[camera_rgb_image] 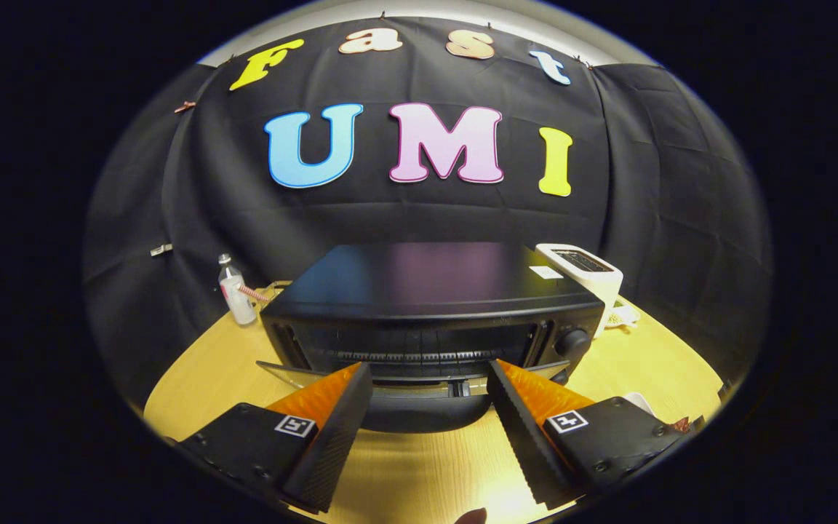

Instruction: Open the toaster oven, put the food inside, and close the toaster oven door.

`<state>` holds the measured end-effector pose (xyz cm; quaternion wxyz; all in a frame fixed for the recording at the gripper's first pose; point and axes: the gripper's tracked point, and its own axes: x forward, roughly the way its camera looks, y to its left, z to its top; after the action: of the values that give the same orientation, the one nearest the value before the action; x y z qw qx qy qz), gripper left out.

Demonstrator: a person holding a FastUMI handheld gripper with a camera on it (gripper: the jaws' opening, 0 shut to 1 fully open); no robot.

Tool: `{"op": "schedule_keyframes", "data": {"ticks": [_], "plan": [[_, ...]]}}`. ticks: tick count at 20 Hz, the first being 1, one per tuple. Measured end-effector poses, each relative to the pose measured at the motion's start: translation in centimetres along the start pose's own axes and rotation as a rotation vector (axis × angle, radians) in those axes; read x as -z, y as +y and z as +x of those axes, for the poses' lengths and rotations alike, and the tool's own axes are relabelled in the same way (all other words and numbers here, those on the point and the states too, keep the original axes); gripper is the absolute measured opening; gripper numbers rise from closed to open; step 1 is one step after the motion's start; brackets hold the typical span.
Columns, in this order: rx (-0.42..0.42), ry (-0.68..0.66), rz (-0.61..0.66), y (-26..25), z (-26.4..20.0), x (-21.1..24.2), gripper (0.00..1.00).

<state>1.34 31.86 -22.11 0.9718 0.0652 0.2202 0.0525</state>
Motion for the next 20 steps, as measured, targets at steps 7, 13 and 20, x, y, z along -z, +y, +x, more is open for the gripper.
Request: {"op": "schedule_keyframes", "data": {"ticks": [7, 13, 20], "plan": [[-0.014, 0.103, -0.024, -0.1, -3.4, 6.4, 0.99], [-0.024, 0.259, -0.030, -0.3, -4.0, 12.8, 0.99], [-0.137, 0.293, -0.093, 0.2, -5.7, 12.6, 0.99]]}}
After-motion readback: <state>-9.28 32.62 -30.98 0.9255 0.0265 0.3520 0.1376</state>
